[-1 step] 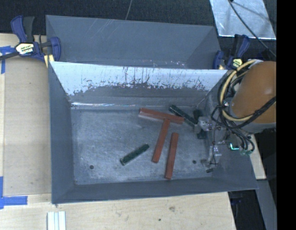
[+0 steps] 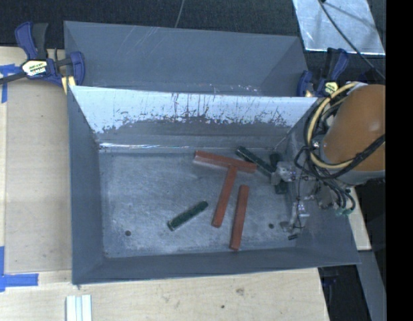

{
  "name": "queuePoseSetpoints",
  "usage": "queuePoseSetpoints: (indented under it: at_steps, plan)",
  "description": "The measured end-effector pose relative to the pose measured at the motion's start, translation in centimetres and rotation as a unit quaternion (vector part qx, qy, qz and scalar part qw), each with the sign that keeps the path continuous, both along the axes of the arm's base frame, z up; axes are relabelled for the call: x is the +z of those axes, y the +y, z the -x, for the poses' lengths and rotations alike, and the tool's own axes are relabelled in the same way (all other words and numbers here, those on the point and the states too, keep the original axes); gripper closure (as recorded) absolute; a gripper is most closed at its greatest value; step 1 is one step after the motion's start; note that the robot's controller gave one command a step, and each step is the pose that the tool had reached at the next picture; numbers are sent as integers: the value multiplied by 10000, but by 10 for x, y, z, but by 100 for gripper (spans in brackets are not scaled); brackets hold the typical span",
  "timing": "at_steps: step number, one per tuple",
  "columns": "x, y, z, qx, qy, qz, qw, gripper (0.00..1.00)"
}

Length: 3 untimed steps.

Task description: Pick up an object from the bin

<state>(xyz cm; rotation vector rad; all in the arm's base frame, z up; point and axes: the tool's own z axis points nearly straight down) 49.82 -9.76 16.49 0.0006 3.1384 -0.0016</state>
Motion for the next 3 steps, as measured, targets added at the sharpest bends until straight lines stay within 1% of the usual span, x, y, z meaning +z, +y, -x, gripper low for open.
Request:
queuePoseSetpoints:
  at_steps: [1, 2, 3]
  plan:
    - [-2, 0, -1, -27, -2, 1, 10000, 0]
    - [-30, 10, -4, 338, 12, -2, 9994, 0]
    - [-58, 48, -10, -941, 13, -14, 9956, 0]
